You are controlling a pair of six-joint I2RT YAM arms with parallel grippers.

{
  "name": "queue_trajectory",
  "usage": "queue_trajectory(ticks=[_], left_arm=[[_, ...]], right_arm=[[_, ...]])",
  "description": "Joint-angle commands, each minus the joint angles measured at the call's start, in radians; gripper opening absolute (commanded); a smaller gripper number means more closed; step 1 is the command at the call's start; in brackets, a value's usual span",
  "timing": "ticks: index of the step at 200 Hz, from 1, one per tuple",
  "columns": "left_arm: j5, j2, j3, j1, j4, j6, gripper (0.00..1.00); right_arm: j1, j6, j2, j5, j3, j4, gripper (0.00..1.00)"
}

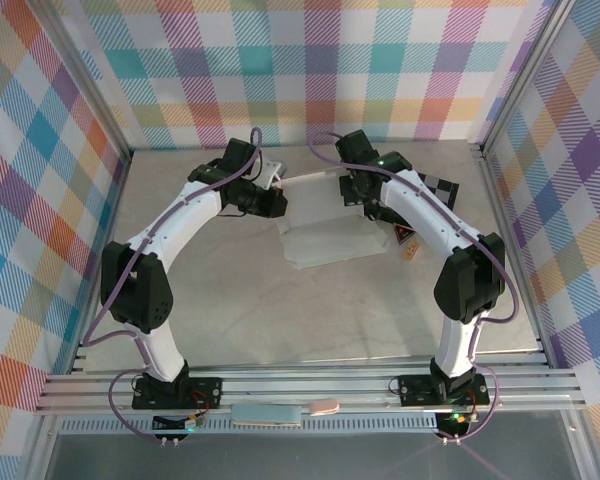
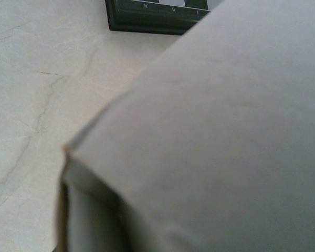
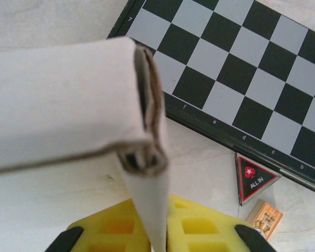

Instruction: Fold the paper box

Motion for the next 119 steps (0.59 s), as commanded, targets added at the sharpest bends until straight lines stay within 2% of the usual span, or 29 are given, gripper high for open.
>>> queue_trajectory(ticks=[1, 41, 75, 89, 119], left_arm=[[0.023, 0.005, 0.037, -0.006, -0.014, 0.011, 0.0], [-0.046, 0.005, 0.01, -0.014, 0.009, -0.042, 0.0], [-0.221, -0.007, -0.078, -0.049, 0.062, -0.111, 0.0], [-0.269, -0.011, -0.129, -0.06, 0.093, -0.129, 0.05], [-0.277, -0.01, -0.241, -0.061, 0.183, -0.167, 0.06]], right_arm=[[-0.004, 0.03, 0.034, 0.073, 0.025, -0.042, 0.0], [0.035, 0.1, 0.045, 0.167, 0.043, -0.099, 0.0], [0.094, 0.195, 0.029, 0.205, -0.033, -0.12, 0.0], [0.121, 0.239, 0.019, 0.215, -0.077, -0.115, 0.0], [0.155, 0.3, 0.034, 0.206, -0.145, -0.106, 0.0]])
